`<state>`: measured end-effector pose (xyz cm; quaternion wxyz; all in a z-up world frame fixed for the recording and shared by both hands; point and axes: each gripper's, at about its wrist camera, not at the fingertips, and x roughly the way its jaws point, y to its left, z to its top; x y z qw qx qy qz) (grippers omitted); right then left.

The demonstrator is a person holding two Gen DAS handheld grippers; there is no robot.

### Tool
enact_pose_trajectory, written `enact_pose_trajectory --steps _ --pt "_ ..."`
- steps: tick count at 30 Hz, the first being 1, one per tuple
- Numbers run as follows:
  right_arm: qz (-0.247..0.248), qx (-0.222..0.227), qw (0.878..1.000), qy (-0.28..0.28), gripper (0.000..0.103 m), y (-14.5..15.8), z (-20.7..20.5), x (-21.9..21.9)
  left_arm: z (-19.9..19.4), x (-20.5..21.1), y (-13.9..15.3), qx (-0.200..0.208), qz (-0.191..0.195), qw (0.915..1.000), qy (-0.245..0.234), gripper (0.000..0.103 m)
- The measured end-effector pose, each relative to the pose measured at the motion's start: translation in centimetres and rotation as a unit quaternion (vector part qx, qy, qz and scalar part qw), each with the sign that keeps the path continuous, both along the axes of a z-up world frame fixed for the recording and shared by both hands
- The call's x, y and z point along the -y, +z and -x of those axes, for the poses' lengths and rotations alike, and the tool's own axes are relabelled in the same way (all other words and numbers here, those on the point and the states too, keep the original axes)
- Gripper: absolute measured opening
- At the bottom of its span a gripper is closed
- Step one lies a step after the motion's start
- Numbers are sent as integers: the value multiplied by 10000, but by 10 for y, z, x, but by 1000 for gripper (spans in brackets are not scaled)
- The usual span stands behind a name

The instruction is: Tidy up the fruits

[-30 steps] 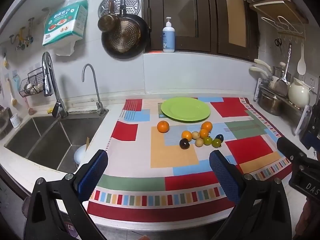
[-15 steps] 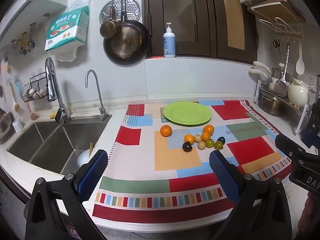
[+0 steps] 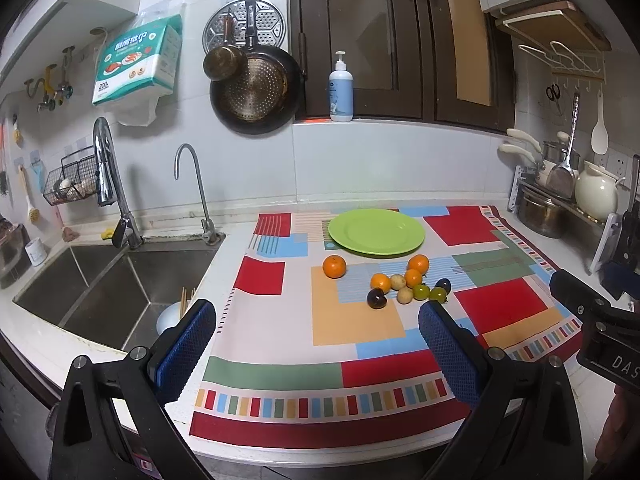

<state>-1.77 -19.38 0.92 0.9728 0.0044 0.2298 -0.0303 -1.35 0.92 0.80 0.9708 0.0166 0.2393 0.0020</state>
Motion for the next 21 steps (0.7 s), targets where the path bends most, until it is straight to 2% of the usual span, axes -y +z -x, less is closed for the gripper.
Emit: enact_pose_trajectory --steps 21 --pt "14 58 10000 -8 102 3 2 -5 0 -2 2 18 51 10000 -62 103"
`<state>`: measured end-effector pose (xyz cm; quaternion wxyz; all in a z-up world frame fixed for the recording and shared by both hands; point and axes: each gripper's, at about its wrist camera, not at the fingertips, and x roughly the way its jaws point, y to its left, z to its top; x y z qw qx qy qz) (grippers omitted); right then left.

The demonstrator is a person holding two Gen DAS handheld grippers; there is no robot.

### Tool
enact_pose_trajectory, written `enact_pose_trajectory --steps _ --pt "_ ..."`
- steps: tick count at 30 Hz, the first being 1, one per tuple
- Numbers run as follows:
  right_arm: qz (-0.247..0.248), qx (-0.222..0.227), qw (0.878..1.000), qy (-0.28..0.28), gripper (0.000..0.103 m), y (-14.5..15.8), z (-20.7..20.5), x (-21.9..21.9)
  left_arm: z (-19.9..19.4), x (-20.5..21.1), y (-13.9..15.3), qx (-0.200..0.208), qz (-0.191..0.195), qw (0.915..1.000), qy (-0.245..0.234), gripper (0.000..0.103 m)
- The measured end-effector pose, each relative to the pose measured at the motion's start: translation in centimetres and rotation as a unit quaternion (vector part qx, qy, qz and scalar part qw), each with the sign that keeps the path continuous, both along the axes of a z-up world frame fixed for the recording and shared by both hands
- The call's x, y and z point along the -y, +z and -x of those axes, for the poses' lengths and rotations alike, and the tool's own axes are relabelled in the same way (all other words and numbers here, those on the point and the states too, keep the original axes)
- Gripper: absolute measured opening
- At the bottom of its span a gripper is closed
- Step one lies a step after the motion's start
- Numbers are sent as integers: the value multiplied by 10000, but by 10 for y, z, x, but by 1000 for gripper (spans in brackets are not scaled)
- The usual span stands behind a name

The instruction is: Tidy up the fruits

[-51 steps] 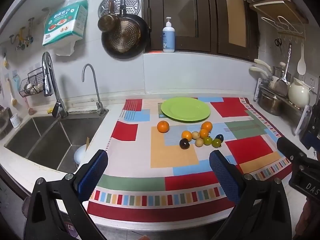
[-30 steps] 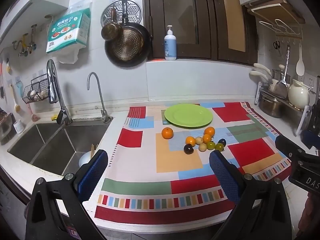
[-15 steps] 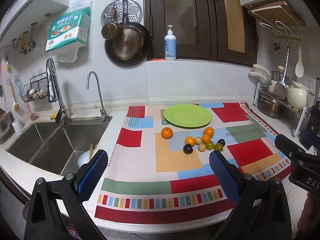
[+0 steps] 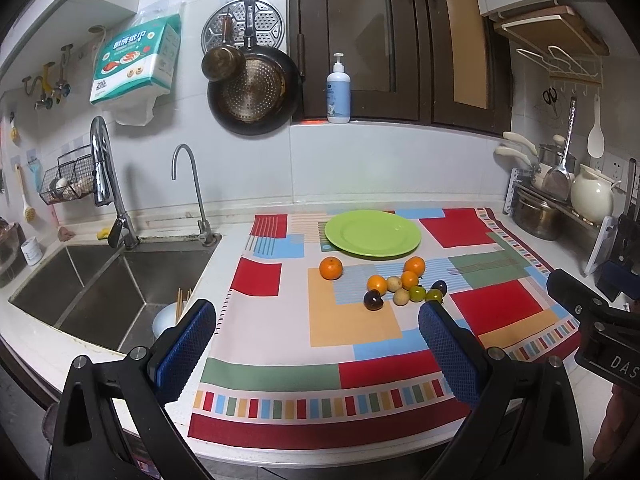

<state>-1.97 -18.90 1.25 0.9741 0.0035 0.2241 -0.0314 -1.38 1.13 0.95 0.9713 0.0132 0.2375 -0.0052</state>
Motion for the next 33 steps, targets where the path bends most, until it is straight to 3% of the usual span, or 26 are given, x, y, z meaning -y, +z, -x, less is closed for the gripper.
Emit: enact_pose_trajectory --steps 33 --pt "0 -5 10000 -60 102 1 0 -1 -2 -4 2 -11 31 10000 -94 103"
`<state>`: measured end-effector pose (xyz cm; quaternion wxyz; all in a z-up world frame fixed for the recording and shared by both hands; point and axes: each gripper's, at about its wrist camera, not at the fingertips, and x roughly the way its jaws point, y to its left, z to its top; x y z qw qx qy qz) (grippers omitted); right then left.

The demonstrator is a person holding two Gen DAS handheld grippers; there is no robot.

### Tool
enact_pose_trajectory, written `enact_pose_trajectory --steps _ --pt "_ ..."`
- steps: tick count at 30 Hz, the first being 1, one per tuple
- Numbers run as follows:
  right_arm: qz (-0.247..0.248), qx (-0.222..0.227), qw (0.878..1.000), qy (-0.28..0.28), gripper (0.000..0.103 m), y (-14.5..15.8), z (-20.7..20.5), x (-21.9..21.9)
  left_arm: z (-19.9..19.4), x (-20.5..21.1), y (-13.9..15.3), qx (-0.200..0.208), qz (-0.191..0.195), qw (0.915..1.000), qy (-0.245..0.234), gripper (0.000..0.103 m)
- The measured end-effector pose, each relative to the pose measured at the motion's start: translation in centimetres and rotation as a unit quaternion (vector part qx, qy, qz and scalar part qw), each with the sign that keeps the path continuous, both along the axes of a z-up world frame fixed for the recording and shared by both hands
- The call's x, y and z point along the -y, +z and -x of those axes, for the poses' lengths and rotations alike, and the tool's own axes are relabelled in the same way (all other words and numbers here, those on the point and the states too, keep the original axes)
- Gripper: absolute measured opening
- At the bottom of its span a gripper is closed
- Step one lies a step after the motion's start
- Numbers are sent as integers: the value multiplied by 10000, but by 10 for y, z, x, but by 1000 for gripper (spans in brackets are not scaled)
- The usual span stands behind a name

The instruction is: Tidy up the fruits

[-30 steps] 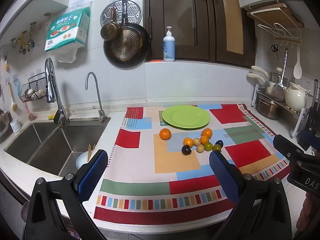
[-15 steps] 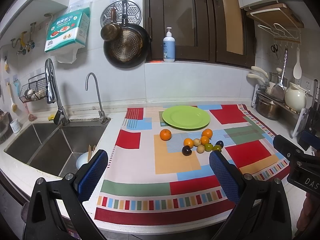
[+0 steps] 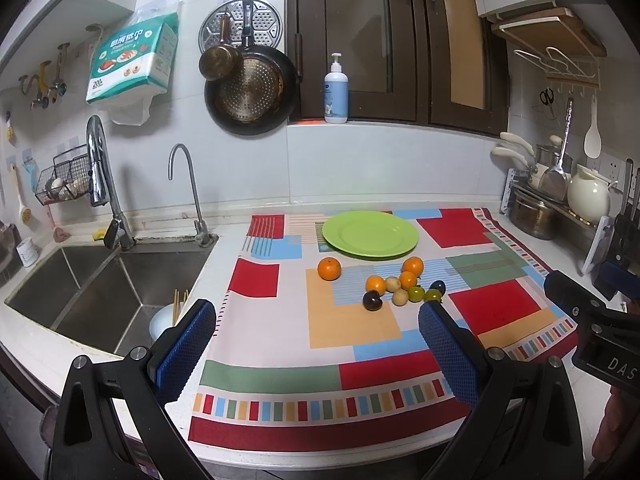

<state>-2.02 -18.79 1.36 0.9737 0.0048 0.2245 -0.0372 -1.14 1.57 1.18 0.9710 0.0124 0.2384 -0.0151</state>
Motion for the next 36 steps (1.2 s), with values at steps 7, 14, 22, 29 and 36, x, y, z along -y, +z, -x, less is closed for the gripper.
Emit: enact_pose_trajectory --steps 7,14,22,29,36 --pt "7 -10 10000 -15 102 0 0 -2 -5 -4 -2 -34 11 10000 -83 103" --pt "41 -131 9998 -108 102 -10 -2 -15 -13 -16 -10 -83 9 9994 -342 103" --pt "104 -287 9992 -277 102 -22 -10 -28 -29 -18 -22 -179 -112 9980 -590 99" --pt "165 -365 9990 -211 102 -27 -35 -27 -57 -6 -29 -185 -180 9971 -712 93" --pt "167 -590 9981 84 93 -43 -86 -12 -100 21 -40 -230 -364 9958 -812 86"
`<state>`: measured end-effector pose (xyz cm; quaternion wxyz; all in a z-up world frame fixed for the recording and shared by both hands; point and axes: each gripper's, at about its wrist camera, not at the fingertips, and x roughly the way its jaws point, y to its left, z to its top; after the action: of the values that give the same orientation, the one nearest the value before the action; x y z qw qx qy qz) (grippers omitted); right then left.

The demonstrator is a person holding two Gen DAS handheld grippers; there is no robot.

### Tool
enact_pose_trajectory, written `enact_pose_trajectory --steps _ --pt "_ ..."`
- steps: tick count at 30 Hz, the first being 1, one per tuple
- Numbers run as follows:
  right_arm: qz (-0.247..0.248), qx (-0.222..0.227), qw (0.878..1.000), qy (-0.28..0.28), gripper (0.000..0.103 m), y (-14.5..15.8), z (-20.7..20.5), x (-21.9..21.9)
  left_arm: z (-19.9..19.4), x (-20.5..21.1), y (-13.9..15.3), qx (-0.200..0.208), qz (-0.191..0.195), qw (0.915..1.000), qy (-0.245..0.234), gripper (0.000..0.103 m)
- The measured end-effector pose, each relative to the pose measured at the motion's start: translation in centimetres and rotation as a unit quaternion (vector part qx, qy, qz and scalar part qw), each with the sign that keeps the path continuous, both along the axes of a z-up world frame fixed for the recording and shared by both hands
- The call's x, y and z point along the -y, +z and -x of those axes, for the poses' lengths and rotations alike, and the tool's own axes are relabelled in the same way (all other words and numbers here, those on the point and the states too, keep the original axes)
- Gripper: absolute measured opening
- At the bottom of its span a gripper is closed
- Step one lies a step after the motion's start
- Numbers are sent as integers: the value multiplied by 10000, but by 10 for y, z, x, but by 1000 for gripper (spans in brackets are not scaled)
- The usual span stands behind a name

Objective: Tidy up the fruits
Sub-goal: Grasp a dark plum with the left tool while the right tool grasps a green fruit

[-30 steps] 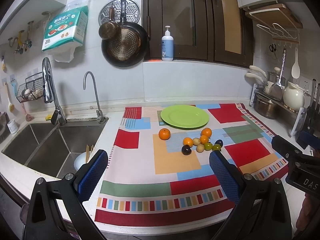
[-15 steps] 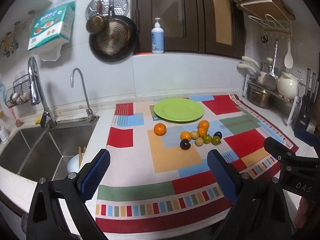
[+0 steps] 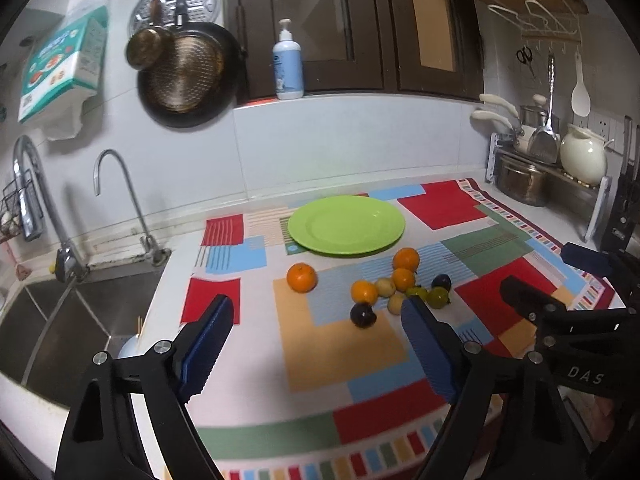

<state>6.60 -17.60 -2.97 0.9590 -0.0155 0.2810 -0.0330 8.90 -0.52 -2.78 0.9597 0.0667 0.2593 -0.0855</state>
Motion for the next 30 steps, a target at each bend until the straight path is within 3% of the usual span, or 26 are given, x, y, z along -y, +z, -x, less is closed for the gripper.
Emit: enact_pose_trajectory --steps 9,21,30 --pt "97 -419 9974 575 81 -29 -59 16 -48 26 -25 -373 -148 9991 -167 74" --pt "-91 -1151 9872 1099 64 -64 -101 28 -89 46 -59 -970 -452 9929 -523 60" --pt "-221 -1692 9766 1307 50 -91 -123 26 -109 49 -88 -1501 -419 9848 -764 51"
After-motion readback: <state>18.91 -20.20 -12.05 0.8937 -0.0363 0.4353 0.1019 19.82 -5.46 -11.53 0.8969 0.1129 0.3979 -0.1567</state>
